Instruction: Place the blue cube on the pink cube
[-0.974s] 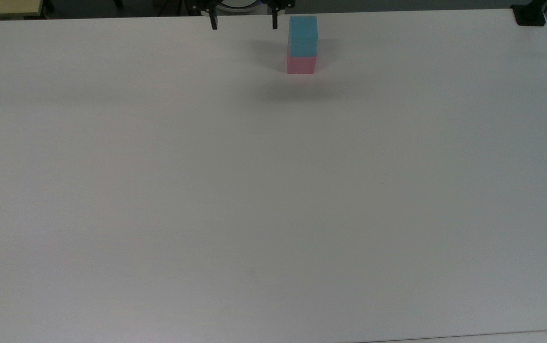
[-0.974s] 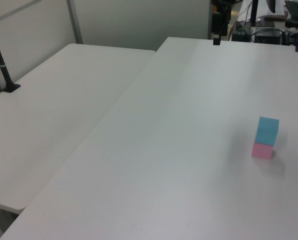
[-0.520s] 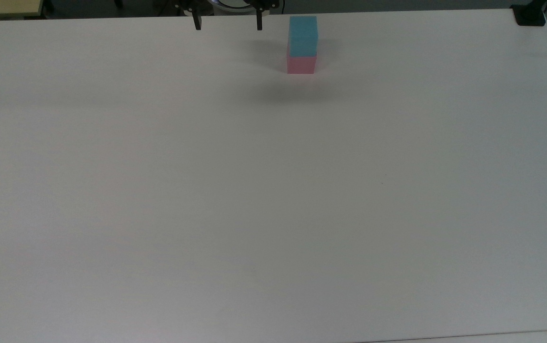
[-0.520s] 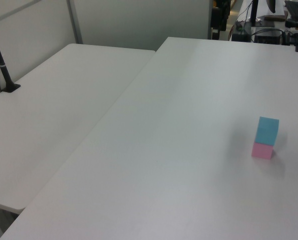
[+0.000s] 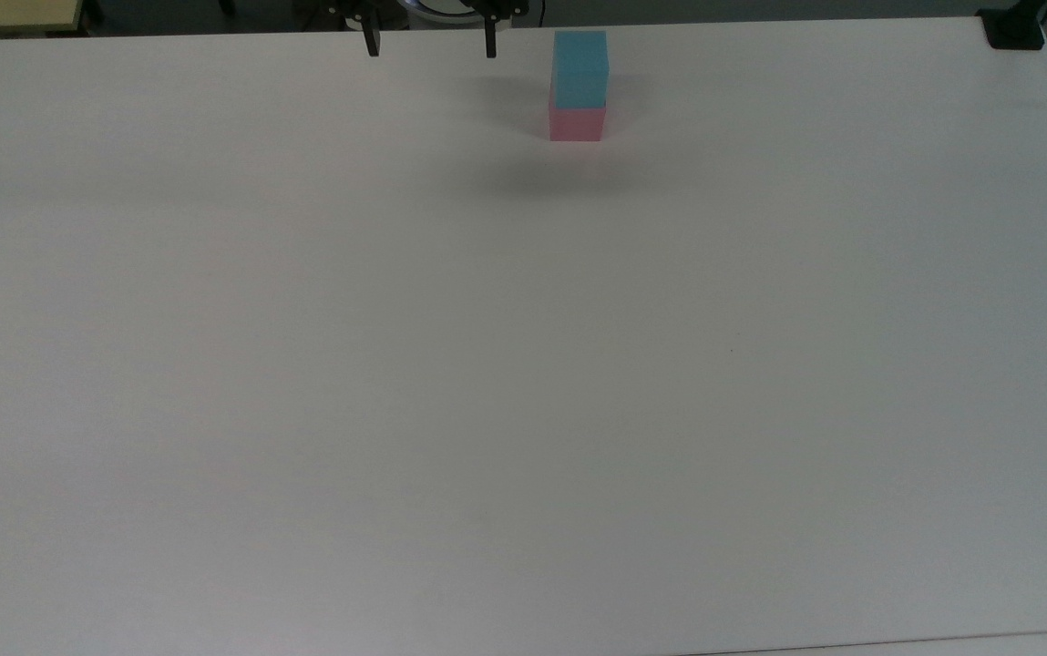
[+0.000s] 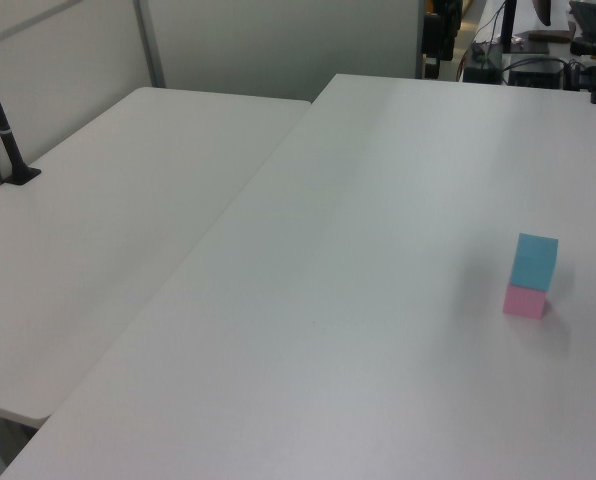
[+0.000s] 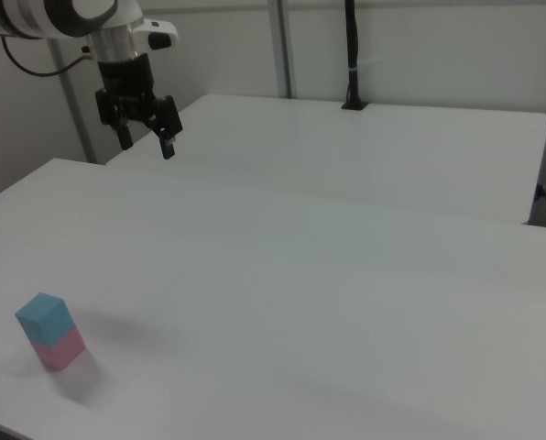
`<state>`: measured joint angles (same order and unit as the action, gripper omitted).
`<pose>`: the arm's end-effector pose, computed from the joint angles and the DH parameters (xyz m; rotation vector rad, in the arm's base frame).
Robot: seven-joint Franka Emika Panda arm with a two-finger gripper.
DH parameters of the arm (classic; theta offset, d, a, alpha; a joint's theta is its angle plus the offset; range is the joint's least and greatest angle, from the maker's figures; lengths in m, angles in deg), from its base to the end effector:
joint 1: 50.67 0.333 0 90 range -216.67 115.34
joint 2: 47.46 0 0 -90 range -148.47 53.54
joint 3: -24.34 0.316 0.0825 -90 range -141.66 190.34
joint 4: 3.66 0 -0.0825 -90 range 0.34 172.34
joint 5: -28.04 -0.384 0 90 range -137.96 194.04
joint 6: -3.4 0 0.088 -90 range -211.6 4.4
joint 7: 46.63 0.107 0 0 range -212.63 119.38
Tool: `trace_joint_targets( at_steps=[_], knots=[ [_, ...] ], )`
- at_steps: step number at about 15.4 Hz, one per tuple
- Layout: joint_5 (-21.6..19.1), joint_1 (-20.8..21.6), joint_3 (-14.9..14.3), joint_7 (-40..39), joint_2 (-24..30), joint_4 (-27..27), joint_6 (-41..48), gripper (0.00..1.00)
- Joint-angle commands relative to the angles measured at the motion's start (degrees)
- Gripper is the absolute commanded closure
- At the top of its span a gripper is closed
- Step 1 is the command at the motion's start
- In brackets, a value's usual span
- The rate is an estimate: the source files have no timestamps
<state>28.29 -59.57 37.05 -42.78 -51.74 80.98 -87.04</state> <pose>0.5776 0.0328 0.6281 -3.1274 0.0024 -0.0430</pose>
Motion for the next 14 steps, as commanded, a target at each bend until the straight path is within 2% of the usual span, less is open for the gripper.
trace_joint_targets(
  at_steps=[1, 10, 11, 13, 14],
  knots=[
    [0.98, 7.93, -8.57, -0.33, 1.11, 1.32, -0.97, 0.00],
    [0.98, 8.99, -9.63, -0.24, 1.29, 1.67, -0.80, 0.00],
    [0.98, 10.38, -10.76, -0.24, 1.38, 1.67, -0.79, 0.00],
    [0.98, 15.29, -15.85, -0.24, 1.38, 1.67, -0.62, 0.00],
    [0.98, 16.80, -17.44, -0.24, 1.38, 1.67, -0.53, 0.00]
  ],
)
